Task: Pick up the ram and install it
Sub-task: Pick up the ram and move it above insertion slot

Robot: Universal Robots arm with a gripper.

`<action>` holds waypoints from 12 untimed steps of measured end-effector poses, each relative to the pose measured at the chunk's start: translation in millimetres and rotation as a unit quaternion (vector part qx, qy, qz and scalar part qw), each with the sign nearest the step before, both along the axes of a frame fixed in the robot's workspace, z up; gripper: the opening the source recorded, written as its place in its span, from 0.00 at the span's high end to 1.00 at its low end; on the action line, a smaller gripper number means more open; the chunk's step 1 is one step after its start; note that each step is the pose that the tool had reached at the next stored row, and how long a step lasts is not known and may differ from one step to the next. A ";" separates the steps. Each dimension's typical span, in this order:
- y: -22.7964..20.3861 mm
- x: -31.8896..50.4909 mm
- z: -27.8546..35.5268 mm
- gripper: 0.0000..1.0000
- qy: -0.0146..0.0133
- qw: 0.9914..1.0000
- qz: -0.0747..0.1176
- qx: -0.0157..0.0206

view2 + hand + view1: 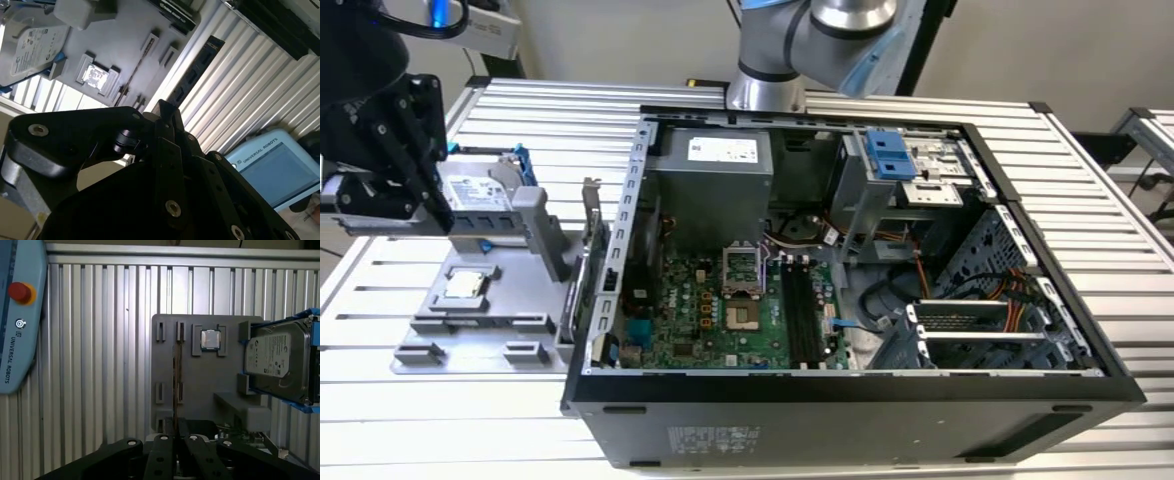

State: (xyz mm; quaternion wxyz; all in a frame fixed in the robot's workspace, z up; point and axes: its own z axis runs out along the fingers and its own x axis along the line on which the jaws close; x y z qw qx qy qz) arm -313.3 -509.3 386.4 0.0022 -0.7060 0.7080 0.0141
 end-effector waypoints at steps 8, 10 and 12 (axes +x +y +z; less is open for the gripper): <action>0.0 8.9 0.0 1.00 0.000 1.000 0.000 -0.002; 0.0 11.3 0.0 1.00 0.000 1.000 0.000 -0.002; 0.0 13.5 0.0 1.00 0.000 1.000 0.000 -0.002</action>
